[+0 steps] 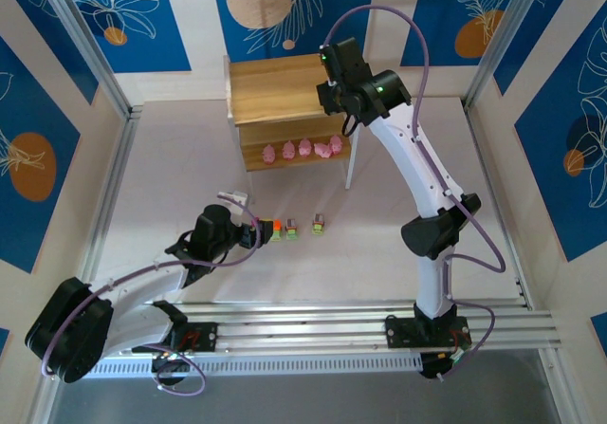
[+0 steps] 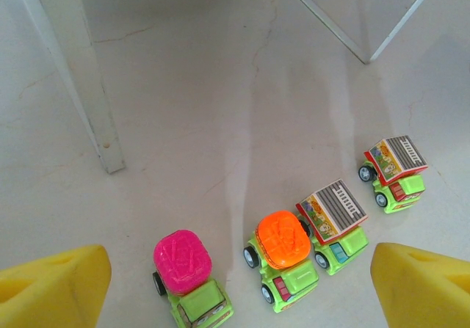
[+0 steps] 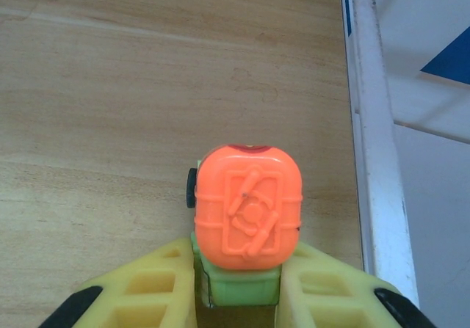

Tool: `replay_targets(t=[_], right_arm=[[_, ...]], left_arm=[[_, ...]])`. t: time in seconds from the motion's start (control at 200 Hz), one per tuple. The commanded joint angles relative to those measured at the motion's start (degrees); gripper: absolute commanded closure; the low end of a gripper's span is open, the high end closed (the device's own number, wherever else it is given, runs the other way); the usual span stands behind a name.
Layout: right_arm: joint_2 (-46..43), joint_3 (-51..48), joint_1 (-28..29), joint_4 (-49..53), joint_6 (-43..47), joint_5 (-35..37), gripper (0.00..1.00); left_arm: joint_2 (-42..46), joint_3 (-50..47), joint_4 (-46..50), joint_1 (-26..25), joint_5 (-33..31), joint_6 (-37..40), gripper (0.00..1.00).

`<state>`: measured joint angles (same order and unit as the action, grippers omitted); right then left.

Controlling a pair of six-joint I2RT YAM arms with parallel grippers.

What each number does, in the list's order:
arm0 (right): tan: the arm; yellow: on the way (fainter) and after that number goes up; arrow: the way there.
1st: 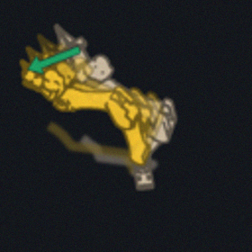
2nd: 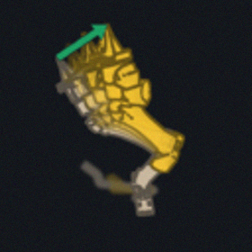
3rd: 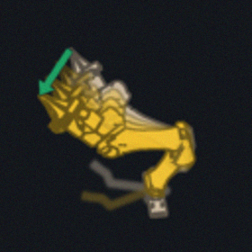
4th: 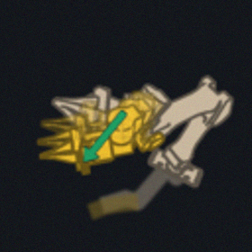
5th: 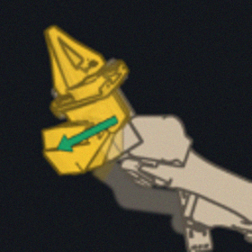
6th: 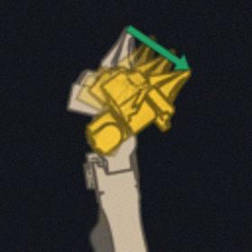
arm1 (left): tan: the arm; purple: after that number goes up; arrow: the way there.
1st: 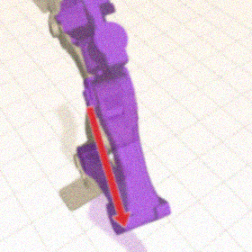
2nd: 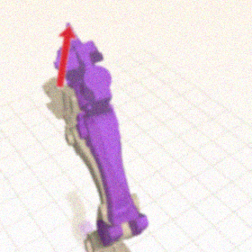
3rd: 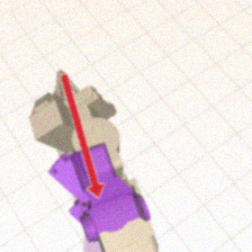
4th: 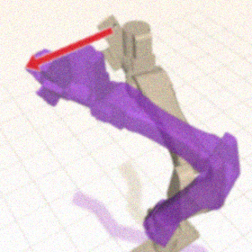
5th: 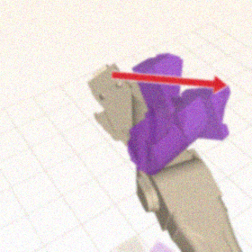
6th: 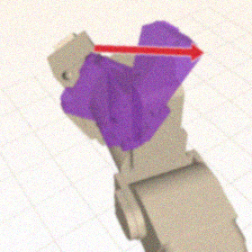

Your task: Place and organize the plastic toys onto the shelf

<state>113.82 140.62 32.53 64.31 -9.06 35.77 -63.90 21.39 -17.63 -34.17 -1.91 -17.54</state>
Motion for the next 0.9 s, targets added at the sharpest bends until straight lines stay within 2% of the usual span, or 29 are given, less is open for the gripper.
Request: replay_targets(t=[0.0,0.595,0.89], right_arm=[[0.41,1.18,-0.5,0.92,0.45,-0.25,0.74],[0.2,3.43,-0.54,0.98,0.58,-0.39,0.62],[0.41,3.4,-0.54,1.16,0.45,-0.43,0.61]], left_arm=[[-0.09,1.81,-1.27,0.7,0.69,0.67,0.09],[-0.26,1.83,-1.44,0.69,0.95,0.65,0.09],[-0.26,1.9,-1.41,0.7,0.95,0.73,0.09]])
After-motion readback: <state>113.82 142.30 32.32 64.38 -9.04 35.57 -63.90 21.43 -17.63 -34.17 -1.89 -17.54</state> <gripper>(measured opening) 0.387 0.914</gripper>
